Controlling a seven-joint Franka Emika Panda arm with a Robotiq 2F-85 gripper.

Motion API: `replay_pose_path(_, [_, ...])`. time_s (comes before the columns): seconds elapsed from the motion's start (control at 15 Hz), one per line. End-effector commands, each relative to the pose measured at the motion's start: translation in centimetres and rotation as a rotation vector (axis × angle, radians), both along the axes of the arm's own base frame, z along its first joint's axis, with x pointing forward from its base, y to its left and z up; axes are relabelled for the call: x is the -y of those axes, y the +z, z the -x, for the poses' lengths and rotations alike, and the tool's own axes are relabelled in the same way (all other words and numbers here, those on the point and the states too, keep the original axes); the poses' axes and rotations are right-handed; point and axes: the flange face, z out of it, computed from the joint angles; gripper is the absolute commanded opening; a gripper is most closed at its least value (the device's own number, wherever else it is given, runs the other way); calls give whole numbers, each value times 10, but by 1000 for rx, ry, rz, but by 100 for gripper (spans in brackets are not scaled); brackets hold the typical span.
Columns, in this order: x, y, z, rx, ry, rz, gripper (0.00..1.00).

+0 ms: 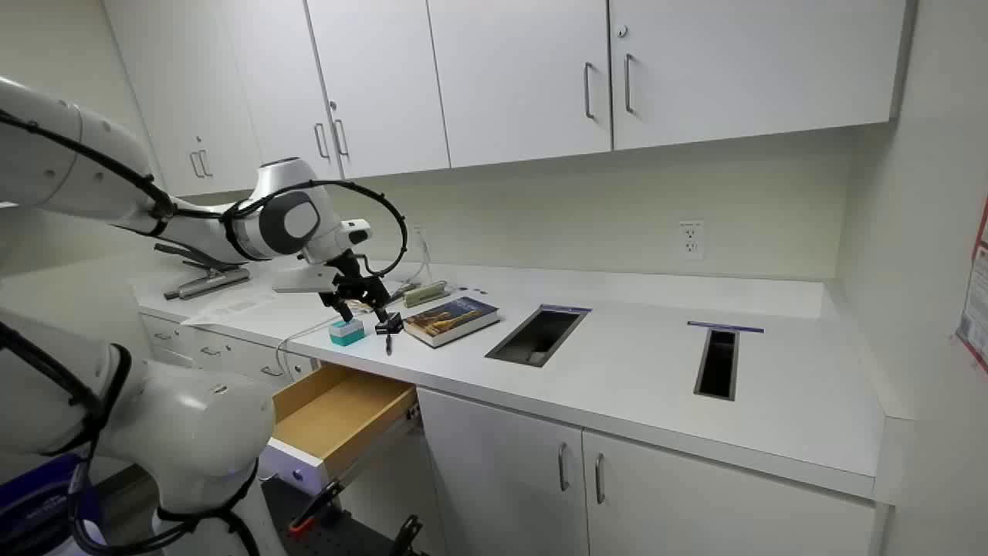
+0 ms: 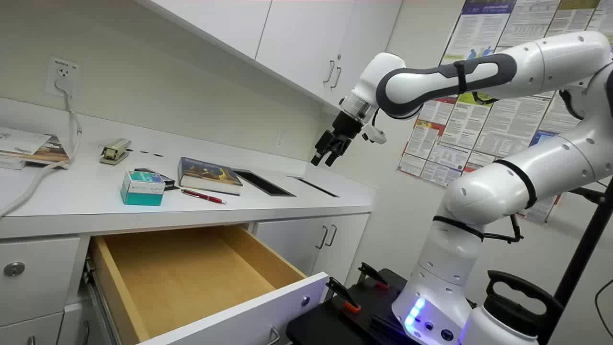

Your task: Open the bottom right cupboard door then close the drawer

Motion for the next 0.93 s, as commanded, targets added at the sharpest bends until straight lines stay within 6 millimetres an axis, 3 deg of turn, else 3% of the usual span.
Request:
replay_pose_path(0.0, [0, -3, 1, -8, 0, 2, 100])
replay_pose_path(0.67, [0, -8, 0, -21, -1, 4, 100])
replay_pose_path(0.87, [22, -2, -13, 2, -92, -3, 100])
